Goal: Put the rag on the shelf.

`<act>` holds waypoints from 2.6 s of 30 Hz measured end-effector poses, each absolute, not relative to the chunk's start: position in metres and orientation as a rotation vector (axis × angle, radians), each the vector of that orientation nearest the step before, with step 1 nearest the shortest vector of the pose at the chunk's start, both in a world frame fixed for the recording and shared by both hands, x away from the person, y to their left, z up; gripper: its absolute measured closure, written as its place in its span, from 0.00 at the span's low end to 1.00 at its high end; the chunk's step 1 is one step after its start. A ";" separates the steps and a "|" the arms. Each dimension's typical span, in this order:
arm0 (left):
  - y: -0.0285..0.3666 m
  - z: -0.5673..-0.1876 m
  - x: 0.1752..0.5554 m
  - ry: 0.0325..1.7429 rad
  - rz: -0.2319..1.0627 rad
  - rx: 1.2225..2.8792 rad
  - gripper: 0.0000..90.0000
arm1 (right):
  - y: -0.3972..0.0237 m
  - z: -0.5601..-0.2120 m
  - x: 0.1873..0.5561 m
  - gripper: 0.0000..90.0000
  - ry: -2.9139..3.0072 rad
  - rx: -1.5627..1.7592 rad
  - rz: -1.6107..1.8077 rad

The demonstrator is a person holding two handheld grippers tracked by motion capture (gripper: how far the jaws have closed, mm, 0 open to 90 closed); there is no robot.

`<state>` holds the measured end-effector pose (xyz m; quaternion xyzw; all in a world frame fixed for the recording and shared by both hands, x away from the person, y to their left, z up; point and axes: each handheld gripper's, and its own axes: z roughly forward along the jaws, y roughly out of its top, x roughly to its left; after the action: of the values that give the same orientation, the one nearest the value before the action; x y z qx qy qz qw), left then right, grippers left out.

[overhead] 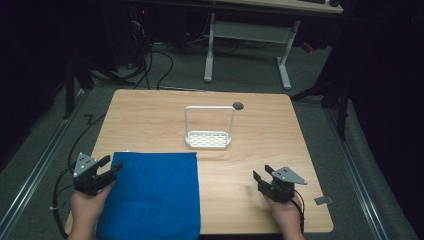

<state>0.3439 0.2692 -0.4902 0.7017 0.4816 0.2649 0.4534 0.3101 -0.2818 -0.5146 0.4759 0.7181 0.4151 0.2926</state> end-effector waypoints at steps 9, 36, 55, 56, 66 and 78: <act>0.275 -0.493 0.341 1.208 0.687 1.735 0.48 | -0.279 -0.515 0.308 0.49 1.913 1.282 1.134; 0.274 -0.485 0.326 1.243 0.707 1.709 0.46 | -0.275 -0.516 0.309 0.50 1.949 1.267 1.137; 0.249 -0.492 0.354 1.274 0.694 1.774 0.47 | -0.254 -0.508 0.309 0.50 2.023 1.195 1.205; 0.249 -0.492 0.354 1.274 0.694 1.774 0.47 | -0.254 -0.508 0.309 0.50 2.023 1.195 1.205; 0.259 -0.502 0.389 1.341 0.719 1.795 0.52 | -0.217 -0.498 0.320 0.50 2.090 1.151 1.233; 0.279 -0.523 0.417 1.430 0.656 1.789 0.58 | -0.193 -0.498 0.336 0.50 2.139 1.140 1.198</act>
<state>0.4172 0.2786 -0.5233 0.6974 0.5576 0.2559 0.3704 0.3364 -0.1933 -0.4982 0.4116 0.7722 0.4325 0.2175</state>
